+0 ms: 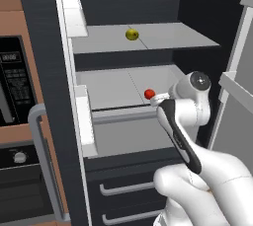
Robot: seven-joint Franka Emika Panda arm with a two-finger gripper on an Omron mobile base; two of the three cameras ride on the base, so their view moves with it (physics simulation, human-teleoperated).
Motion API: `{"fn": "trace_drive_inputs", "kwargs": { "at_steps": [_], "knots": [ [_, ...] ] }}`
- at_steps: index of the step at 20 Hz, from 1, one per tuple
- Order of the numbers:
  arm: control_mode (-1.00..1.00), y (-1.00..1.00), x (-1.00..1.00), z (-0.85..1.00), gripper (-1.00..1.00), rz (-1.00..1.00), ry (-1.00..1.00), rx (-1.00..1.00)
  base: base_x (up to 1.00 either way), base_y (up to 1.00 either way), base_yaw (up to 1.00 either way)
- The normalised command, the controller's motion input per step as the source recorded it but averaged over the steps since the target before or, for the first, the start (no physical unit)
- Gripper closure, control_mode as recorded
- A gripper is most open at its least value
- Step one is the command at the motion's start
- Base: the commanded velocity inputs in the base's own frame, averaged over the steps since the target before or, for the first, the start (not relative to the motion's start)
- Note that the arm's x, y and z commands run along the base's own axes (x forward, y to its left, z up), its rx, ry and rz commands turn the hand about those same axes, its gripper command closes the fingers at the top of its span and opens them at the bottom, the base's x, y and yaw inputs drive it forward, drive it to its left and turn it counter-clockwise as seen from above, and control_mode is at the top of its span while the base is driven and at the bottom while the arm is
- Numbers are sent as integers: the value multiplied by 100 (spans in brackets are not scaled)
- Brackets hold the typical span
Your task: Pick tomato from the fridge and place it on the plate on the counter.
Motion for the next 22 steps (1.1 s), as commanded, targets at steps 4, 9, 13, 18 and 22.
{"fn": "trace_drive_inputs", "kwargs": {
  "at_steps": [4, 9, 13, 18, 22],
  "knots": [
    [-100, -5, 1, 2, -100, 0, 1, 3, 0, 0, 0],
    [-100, 0, 6, 0, -100, 0, 3, 1, 0, 0, 0],
    [-100, 0, 11, 0, -100, 0, 4, 0, 0, 0, 0],
    [-100, 0, 14, 0, -100, 0, 4, 0, 0, 0, 0],
    [-100, 0, 18, -3, -100, 0, 1, 0, 0, 0, 0]
  ]
}}
